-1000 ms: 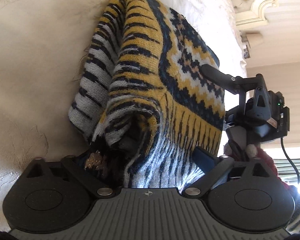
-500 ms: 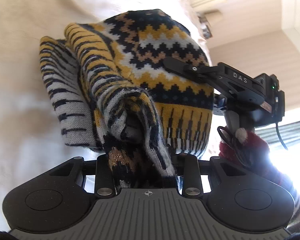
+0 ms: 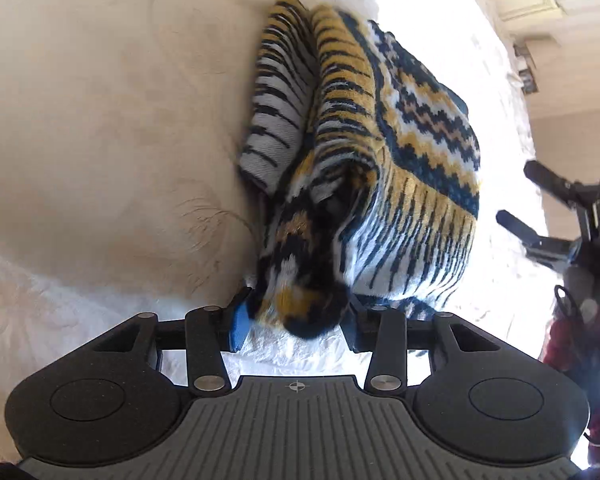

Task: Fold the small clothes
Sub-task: 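Lower the bundle onto the bed and open the right gripper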

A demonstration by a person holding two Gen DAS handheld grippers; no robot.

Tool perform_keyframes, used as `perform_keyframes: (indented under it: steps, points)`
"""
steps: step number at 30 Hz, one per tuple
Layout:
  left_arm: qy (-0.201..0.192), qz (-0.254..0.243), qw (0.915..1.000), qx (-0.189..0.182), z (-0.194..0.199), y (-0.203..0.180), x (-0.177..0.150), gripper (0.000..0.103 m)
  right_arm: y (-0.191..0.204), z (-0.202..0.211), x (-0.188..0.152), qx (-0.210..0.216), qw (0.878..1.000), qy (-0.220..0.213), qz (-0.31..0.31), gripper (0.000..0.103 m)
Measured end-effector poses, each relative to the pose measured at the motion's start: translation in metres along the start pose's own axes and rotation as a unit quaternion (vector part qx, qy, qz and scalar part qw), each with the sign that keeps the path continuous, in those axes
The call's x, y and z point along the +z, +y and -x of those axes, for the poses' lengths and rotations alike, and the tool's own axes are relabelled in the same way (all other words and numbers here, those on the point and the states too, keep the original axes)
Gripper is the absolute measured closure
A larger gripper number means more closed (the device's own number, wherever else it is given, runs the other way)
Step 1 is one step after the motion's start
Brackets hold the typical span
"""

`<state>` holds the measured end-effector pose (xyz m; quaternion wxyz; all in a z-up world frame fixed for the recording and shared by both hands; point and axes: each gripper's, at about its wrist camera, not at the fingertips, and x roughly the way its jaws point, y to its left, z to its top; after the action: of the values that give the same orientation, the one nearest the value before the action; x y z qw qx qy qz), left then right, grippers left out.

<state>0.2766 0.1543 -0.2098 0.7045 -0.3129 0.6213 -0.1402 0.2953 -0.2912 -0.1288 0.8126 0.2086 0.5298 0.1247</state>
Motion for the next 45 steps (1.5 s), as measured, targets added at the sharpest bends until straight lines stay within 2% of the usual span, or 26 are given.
perform_keyframes:
  steps: [2, 4, 9, 12, 15, 18, 20, 22, 25, 30, 33, 37, 42, 45]
  points:
    - [-0.022, -0.027, 0.9989, 0.029, 0.018, 0.000, 0.000, 0.059, -0.006, 0.009, -0.008, -0.008, 1.000, -0.006, 0.009, 0.001]
    - [-0.051, -0.055, 0.9963, 0.042, 0.036, -0.008, 0.004, 0.059, -0.006, 0.011, -0.009, -0.014, 1.000, -0.014, 0.016, 0.001]
    - [-0.126, -0.116, 0.9848, 0.029, 0.068, -0.045, 0.025, 0.059, -0.005, 0.021, -0.010, -0.025, 0.998, -0.027, 0.041, 0.001]
    - [-0.148, -0.154, 0.9767, 0.014, 0.059, -0.075, 0.052, 0.059, -0.002, 0.021, -0.007, -0.034, 0.997, -0.032, 0.055, 0.001]
    - [-0.154, -0.186, 0.9702, 0.018, 0.040, -0.101, 0.077, 0.058, -0.001, 0.017, -0.002, -0.050, 0.996, -0.036, 0.066, 0.001]
    - [-0.153, -0.208, 0.9651, 0.040, 0.013, -0.109, 0.095, 0.058, -0.003, 0.012, 0.004, -0.063, 0.995, -0.040, 0.070, 0.001]
    - [-0.144, -0.205, 0.9646, 0.083, -0.003, -0.097, 0.105, 0.058, -0.002, 0.011, 0.007, -0.070, 0.994, -0.043, 0.073, 0.001]
    - [-0.121, -0.190, 0.9650, 0.135, -0.014, -0.073, 0.115, 0.063, -0.002, 0.009, 0.010, -0.075, 0.993, -0.045, 0.075, 0.001]
    - [-0.122, -0.165, 0.9690, 0.137, -0.009, -0.049, 0.124, 0.062, 0.000, 0.004, 0.014, -0.077, 0.993, -0.044, 0.075, 0.001]
    - [-0.121, -0.164, 0.9703, 0.130, 0.002, -0.041, 0.125, 0.062, 0.013, -0.020, 0.017, -0.074, 0.993, -0.030, 0.088, 0.001]
    - [-0.123, -0.157, 0.9710, 0.131, 0.002, -0.041, 0.125, 0.062, 0.022, -0.052, 0.012, -0.112, 0.987, 0.007, 0.113, 0.001]
    - [-0.120, -0.158, 0.9713, 0.132, 0.001, -0.042, 0.127, 0.062, 0.013, -0.093, 0.004, -0.145, 0.981, 0.061, 0.111, 0.001]
    - [-0.112, -0.162, 0.9716, 0.132, 0.004, -0.047, 0.132, 0.062, 0.016, -0.082, 0.008, -0.137, 0.979, 0.052, 0.140, 0.001]
    - [-0.127, -0.163, 0.9710, 0.120, 0.016, -0.054, 0.127, 0.053, 0.017, -0.051, 0.006, -0.115, 0.983, 0.017, 0.144, 0.001]
